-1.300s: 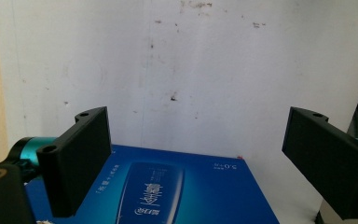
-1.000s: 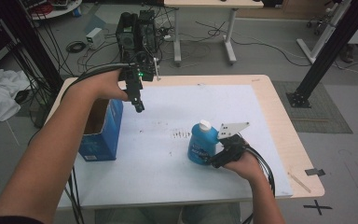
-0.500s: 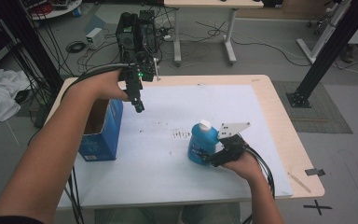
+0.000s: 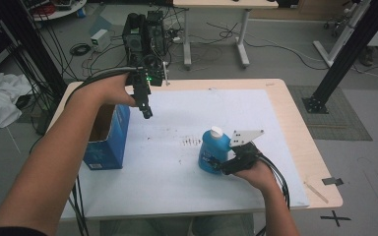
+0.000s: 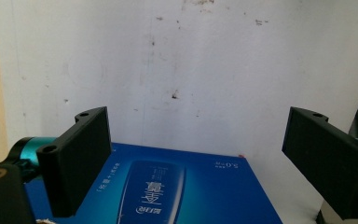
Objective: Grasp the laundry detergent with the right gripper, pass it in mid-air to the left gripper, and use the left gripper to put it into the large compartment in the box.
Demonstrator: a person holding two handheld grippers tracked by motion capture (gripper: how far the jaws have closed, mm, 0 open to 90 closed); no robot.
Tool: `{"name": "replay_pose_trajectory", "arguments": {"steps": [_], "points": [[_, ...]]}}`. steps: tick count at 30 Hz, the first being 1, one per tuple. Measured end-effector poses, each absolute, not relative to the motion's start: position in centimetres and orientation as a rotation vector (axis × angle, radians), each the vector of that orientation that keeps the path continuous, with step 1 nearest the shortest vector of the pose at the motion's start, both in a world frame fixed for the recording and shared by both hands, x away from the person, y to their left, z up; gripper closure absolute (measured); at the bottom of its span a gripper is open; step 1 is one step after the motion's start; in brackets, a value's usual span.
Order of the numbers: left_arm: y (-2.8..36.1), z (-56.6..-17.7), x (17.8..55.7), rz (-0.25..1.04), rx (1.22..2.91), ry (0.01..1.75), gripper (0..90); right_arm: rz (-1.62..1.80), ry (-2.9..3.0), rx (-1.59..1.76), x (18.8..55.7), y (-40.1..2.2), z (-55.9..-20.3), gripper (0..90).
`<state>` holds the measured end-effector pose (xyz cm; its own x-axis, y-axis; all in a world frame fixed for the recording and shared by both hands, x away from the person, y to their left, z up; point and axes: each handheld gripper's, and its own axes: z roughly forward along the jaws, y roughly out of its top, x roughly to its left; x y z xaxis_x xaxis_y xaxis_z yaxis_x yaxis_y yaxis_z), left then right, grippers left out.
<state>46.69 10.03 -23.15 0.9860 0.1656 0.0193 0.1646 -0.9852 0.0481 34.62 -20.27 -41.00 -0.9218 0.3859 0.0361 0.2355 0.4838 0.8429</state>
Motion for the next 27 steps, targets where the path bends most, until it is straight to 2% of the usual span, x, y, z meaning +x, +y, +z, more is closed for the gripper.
{"name": "replay_pose_trajectory", "arguments": {"steps": [22, 27], "points": [[9.94, -23.19, 46.75, 0.037, 3.095, 0.255, 8.0, 1.438, 2.544, 0.511, 34.72, -20.17, -41.04, 33.3], [9.81, -23.29, 46.79, 0.031, 3.099, 0.257, 8.0, 1.463, 2.553, 0.52, 34.59, -20.14, -41.07, 38.1]]}}
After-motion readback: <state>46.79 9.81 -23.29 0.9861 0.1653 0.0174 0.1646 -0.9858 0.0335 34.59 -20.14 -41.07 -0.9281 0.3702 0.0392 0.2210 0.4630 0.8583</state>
